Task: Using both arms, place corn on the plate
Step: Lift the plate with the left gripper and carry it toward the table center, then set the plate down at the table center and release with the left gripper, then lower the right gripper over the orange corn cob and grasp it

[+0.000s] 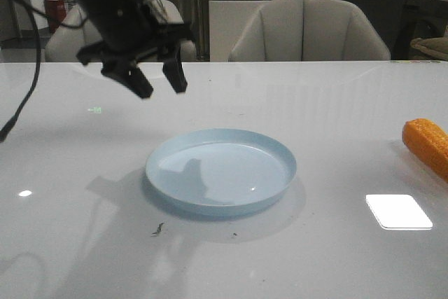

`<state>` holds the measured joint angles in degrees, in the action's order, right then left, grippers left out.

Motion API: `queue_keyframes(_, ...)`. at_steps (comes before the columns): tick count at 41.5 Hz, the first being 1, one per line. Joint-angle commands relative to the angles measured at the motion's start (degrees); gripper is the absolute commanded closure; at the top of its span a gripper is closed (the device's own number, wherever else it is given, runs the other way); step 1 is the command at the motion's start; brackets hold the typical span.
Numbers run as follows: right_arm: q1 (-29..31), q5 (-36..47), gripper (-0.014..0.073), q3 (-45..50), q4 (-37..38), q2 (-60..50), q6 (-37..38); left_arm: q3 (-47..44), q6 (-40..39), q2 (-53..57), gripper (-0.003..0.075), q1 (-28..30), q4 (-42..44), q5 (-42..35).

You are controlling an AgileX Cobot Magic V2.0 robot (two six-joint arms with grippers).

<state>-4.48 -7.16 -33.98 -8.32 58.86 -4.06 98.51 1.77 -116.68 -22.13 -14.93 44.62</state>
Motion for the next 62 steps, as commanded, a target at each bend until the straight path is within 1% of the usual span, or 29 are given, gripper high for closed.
queue_keyframes(1, 0.0, 4.4, 0.0190, -2.2, -0.2, -0.4, 0.1, 4.5, -0.1, 6.6, 0.0301, 0.7, 5.2, -4.8)
queue_keyframes(3, 0.1, 2.4, 0.0190, -2.2, -0.3, -0.3, 0.1, 4.5, -0.1, 8.2, 0.0301, 1.0, 8.3, -7.0)
queue_keyframes(6, 0.9, 0.5, 0.0191, -2.2, -0.5, 0.3, 0.1, 4.5, -0.1, 10.4, 0.0301, 1.6, 11.0, -8.1)
queue_keyframes(10, 4.5, -1.6, 0.0191, -3.7, -1.4, 2.2, 1.7, 4.3, -0.1, 13.9, 0.0301, 3.3, 12.8, -8.1)
queue_keyframes(13, 8.2, -6.0, 0.0191, -7.0, -1.8, 4.5, 4.1, 3.6, -0.1, 16.3, 0.0302, 5.0, 12.9, -8.7)
queue_keyframes(17, 12.5, -12.8, 0.0191, -12.2, -1.3, 8.5, 3.5, 1.4, -0.1, 20.0, 0.0302, 7.7, 12.9, -10.9)
queue_keyframes(19, 13.2, -15.9, 0.0191, -15.7, -0.6, 10.6, 2.1, -0.9, -0.1, 21.8, 0.0302, 9.2, 12.9, -12.9)
queue_keyframes(24, 13.0, -21.0, 0.0191, -22.3, -0.5, 16.1, -0.6, -8.5, -0.1, 26.8, 0.0302, 12.4, 12.9, -18.4)
queue_keyframes(27, 13.0, -23.2, 0.0191, -25.6, -0.5, 19.7, -1.9, -14.0, -0.1, 29.7, 0.0302, 13.8, 12.8, -20.3)
queue_keyframes(31, 13.0, -25.7, 0.0191, -29.4, -0.5, 24.6, -2.3, -21.2, -0.1, 33.4, 0.0302, 15.2, 12.8, -21.0)
queue_keyframes(34, 12.8, -27.2, 0.0191, -31.9, -0.8, 28.3, -2.3, -26.9, -0.1, 35.9, 0.0302, 16.1, 12.8, -21.5)
queue_keyframes(43, 11.6, -30.6, 0.0191, -36.3, -1.6, 36.6, -2.6, -43.4, -0.1, 43.5, 0.0302, 16.1, 12.7, -28.1)
queue_keyframes(47, 10.6, -31.6, 0.0191, -36.8, -2.7, 38.3, -4.1, -47.9, -0.1, 46.0, 0.0302, 16.1, 12.1, -28.9)
queue_keyframes(52, 9.4, -30.7, 0.0191, -36.9, -2.7, 39.6, -5.1, -51.8, -0.1, 48.3, 0.0302, 16.1, 11.1, -29.0)
queue_keyframes(57, 9.3, -29.4, 0.0191, -36.9, -2.8, 39.9, -5.1, -53.6, -0.1, 49.5, 0.0302, 16.1, 10.7, -29.0)
queue_keyframes(62, 9.3, -30.2, 0.0185, -36.9, -4.3, 40.1, -5.0, -53.8, -0.1, 49.8, 0.0302, 16.1, 10.6, -29.1)
